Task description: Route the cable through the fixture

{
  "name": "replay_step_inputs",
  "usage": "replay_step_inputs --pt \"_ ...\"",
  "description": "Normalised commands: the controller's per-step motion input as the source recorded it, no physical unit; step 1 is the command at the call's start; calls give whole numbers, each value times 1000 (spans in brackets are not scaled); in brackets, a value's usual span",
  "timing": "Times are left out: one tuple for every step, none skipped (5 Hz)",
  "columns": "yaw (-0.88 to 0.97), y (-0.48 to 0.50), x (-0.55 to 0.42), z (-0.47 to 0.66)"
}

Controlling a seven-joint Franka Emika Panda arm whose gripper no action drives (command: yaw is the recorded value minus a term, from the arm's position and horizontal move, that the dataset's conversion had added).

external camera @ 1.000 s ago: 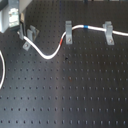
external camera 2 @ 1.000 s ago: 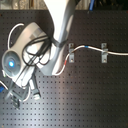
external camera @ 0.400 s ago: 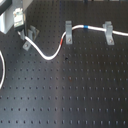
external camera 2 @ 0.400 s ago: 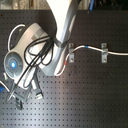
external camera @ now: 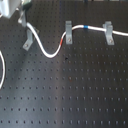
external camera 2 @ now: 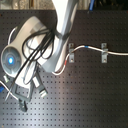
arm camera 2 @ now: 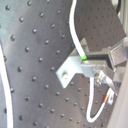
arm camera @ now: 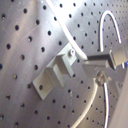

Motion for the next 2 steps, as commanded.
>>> replay_step_inputs --pt "-174 -616 87 -67" --pt "-9 0 0 0"
